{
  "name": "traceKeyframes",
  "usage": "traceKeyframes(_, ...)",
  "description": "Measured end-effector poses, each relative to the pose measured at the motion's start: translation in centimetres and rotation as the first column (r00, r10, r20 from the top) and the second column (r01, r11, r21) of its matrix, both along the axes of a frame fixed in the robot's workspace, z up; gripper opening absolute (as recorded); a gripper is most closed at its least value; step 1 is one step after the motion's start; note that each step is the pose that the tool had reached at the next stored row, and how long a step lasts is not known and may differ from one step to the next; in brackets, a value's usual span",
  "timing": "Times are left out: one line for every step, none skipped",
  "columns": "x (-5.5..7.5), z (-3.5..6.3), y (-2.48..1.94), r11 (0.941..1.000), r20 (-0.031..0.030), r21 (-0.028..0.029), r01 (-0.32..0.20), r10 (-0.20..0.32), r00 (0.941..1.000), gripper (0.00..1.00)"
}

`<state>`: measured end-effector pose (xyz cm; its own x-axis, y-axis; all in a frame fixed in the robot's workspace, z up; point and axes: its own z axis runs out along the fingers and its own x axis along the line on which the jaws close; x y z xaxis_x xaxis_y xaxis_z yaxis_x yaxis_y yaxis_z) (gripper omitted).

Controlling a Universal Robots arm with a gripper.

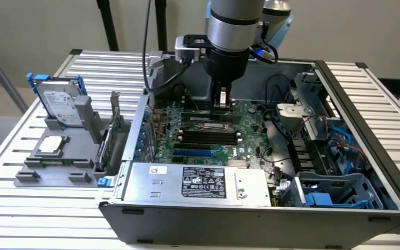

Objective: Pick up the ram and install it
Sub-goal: 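Insert the ram into the slot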

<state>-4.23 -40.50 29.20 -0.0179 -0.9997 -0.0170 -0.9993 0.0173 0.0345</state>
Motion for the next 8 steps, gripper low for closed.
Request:
traceKeyframes(0.00,-0.13,0.00,1.0000,0.0007,-0.0002,0.004,-0.004,1.0000,0.13)
traceKeyframes(0.00,-0.26,0.01,1.0000,0.0016,-0.0005,0.009,-0.009,1.0000,0.13)
traceKeyframes(0.00,-0.39,0.01,0.9999,0.0025,-0.0007,0.014,-0.014,0.9999,0.13)
traceKeyframes(0.00,-0.52,0.02,0.9998,0.0036,-0.0010,0.018,-0.018,0.9998,0.13)
traceKeyframes(0.00,-0.64,0.03,0.9998,0.0046,-0.0015,0.022,-0.022,0.9997,0.13)
traceKeyframes(0.00,-0.76,0.05,0.9997,0.0055,-0.0020,0.025,-0.025,0.9997,0.13)
traceKeyframes(-0.01,-0.88,0.07,0.9996,0.0064,-0.0026,0.028,-0.028,0.9996,0.13)
traceKeyframes(0.00,-1.01,0.09,0.9996,0.0072,-0.0030,0.030,-0.030,0.9995,0.13)
